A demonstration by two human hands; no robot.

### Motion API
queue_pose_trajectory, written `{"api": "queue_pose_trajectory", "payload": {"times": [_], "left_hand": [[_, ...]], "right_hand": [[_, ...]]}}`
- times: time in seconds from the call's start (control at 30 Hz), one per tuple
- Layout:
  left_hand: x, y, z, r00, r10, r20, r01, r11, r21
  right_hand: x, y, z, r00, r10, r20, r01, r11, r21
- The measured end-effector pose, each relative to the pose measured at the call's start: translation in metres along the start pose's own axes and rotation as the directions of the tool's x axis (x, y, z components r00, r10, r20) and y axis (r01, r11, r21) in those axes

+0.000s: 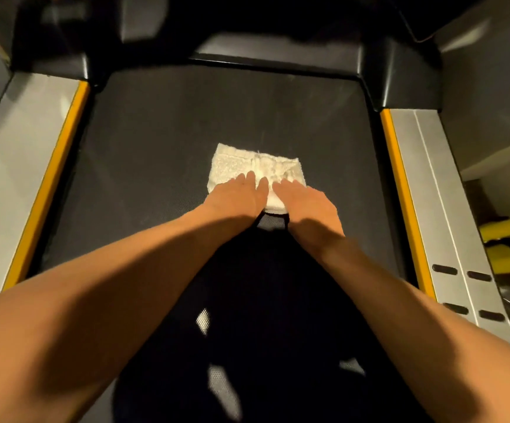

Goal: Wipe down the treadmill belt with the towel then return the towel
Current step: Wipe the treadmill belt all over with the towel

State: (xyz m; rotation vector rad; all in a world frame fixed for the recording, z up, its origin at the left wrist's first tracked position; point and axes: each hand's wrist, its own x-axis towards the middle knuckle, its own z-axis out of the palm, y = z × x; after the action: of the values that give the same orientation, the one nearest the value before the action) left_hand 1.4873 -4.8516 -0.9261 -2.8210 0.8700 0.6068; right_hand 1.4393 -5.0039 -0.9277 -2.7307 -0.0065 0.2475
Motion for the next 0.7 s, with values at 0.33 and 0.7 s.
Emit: {"api": "queue_pose_trajectory", "payload": {"times": [0.33,0.7], "left_hand": [[0.004,0.026,0.001,0.943,0.287,-0.167,-0.302,0.95,-0.076],[0.016,0.03,0.006,0.901,0.288,-0.323,-0.337,0.936,-0.105]], "right_hand": [[-0.049,0.033,-0.008,0.998,0.065,0.009,-0.064,0.998,-0.014],[-0.019,0.05,-0.008,0.986,0.162,-0.049,-0.158,0.985,0.076]]}}
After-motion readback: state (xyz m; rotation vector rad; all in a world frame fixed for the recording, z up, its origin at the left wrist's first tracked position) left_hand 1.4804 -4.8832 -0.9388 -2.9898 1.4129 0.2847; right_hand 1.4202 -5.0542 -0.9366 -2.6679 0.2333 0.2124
